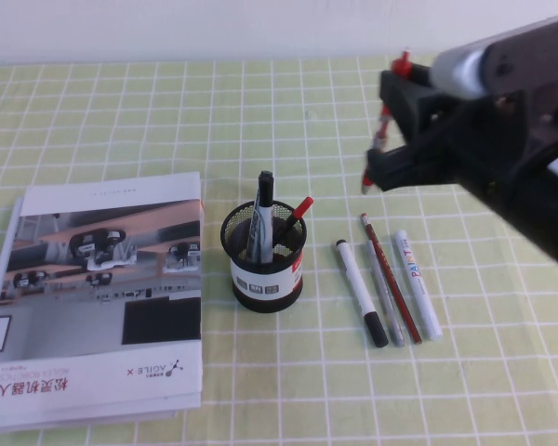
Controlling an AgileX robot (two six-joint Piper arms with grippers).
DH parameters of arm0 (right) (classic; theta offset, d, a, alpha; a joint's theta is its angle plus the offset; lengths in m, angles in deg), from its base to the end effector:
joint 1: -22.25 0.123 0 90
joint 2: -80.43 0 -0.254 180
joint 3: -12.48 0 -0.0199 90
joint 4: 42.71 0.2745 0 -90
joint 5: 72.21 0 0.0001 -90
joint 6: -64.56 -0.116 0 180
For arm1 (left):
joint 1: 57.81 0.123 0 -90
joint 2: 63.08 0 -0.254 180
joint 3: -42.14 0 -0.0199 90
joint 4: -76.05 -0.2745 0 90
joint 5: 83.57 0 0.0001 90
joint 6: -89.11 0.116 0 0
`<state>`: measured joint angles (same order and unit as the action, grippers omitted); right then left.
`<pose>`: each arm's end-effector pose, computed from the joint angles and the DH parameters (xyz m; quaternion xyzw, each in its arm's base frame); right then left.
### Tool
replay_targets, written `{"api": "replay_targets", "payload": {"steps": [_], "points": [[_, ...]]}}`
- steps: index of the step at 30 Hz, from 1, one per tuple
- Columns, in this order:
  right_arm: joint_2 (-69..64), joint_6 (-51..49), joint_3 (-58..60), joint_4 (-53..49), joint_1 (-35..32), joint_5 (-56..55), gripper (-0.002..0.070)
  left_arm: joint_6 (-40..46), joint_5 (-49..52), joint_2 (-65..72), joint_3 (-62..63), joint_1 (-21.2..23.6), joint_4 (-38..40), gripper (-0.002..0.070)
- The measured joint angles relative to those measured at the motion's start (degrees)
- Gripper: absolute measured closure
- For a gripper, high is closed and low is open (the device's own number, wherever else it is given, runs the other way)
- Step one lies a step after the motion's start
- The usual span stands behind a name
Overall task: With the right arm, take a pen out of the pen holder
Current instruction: 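Take a marker out of the pen holder and lay it on the table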
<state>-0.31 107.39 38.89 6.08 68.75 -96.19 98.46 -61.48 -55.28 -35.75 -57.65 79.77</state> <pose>0.2582 0.2206 0.3101 -0.1575 0.6943 0.1926 0.6754 0.1310 -0.0025 0.1625 0.0476 0.8062 0.0213 0.5893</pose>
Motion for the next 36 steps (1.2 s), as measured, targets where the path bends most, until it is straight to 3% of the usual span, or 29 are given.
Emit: {"api": "replay_targets", "payload": {"steps": [6,13,18,26,36], "points": [[1.7,0.4,0.0,3.4,-9.2,16.0,0.0612,0.0,0.0,0.0,0.0,0.0,0.0,0.0681],[1.3,-22.4,-2.4,-16.6,-20.7,37.4,0.0612,0.0,0.0,0.0,0.0,0.0,0.0,0.0681],[-2.9,-31.3,-9.4,-24.7,-26.0,53.4,0.0612,0.0,0.0,0.0,0.0,0.0,0.0,0.0681],[-18.2,-34.1,-21.4,-28.4,-28.2,72.7,0.0612,0.0,0.0,0.0,0.0,0.0,0.0,0.0681],[-32.1,-36.8,-30.4,-32.5,-28.3,75.2,0.0612,0.0,0.0,0.0,0.0,0.0,0.0,0.0681]]}}
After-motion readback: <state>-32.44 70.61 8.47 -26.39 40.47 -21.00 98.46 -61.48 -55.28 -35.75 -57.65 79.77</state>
